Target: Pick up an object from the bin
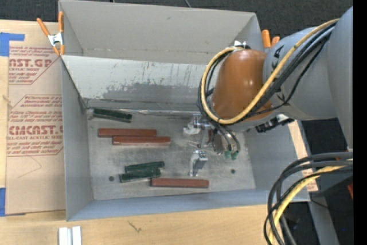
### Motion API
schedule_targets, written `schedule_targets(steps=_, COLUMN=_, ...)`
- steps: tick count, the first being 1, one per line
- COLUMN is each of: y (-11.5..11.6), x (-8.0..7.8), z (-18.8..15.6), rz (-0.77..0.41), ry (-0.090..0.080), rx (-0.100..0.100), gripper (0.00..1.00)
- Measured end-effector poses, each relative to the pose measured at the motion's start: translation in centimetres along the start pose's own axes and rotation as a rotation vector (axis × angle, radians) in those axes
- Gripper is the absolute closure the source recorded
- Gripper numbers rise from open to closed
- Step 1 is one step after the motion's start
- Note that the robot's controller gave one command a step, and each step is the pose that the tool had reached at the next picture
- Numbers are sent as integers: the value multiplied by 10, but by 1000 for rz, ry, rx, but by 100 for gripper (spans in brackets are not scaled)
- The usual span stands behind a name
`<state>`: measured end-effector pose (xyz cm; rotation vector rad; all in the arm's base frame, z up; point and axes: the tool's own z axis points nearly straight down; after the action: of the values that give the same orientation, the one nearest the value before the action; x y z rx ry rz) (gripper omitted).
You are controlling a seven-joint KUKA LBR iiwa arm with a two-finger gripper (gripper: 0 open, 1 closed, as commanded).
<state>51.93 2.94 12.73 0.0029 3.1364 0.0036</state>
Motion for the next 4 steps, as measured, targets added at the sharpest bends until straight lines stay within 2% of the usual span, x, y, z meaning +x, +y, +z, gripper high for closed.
schedule_targets(steps=1, y=32, x=-63, z=50, rz=70, ry=-8, rx=0, gripper=100)
schedule_targets(steps=2, y=32, x=-63, z=50, rz=70, ry=-8, rx=0, gripper=100)
schedule_targets(steps=3, y=46, x=-60, z=4, rz=38, ry=9, rx=4, gripper=100)
schedule_targets(steps=4, y=65, x=-67, z=-20, rz=148, ry=-3, rx=0, gripper=100)
